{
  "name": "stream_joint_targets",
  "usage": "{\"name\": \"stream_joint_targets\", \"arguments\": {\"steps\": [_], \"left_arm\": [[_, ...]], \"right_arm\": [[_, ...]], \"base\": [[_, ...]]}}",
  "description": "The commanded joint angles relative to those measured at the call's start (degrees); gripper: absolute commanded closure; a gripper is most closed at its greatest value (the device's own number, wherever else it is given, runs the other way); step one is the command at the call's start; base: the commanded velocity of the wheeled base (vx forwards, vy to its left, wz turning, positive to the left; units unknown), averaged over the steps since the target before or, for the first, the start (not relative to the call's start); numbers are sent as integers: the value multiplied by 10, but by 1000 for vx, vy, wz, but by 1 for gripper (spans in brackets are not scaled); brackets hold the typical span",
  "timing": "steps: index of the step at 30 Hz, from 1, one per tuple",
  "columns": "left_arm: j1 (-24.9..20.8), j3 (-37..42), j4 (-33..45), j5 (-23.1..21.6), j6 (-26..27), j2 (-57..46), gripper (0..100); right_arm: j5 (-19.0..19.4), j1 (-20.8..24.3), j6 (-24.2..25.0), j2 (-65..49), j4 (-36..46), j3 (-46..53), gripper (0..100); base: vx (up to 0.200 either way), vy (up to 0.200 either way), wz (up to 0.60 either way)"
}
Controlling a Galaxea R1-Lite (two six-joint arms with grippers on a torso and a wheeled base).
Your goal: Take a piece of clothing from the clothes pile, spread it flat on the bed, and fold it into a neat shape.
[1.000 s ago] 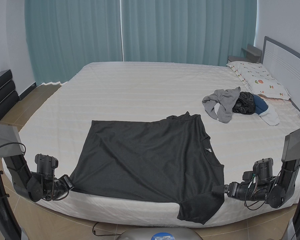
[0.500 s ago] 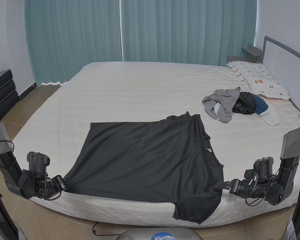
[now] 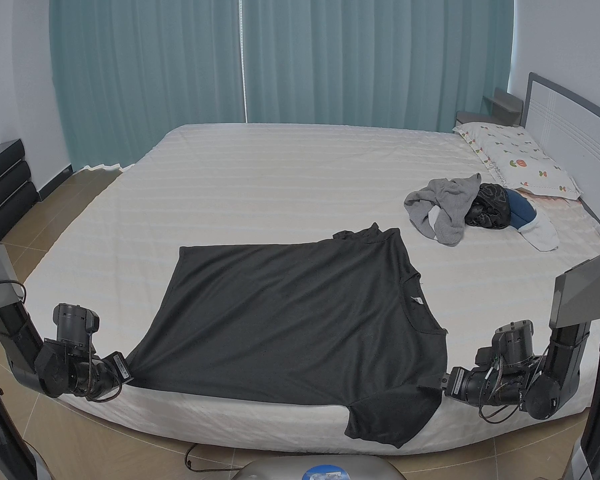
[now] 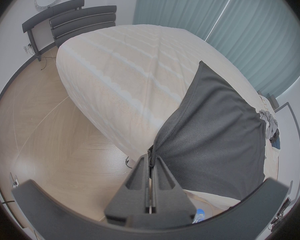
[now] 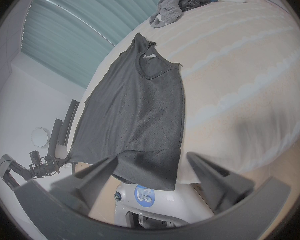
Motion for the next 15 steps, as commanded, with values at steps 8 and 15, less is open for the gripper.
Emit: {"name": "stream_joint_targets", "arguments": {"steps": [8, 15], "left_arm": [[0, -1, 1, -1, 0, 5, 100], [0, -1, 1, -1, 0, 12, 100]], "right_arm": [[-58, 2, -10, -1, 12, 13, 100], [-57, -10, -73, -15, 10, 54, 100]], "base": [[0, 0, 0], [0, 0, 0]]}}
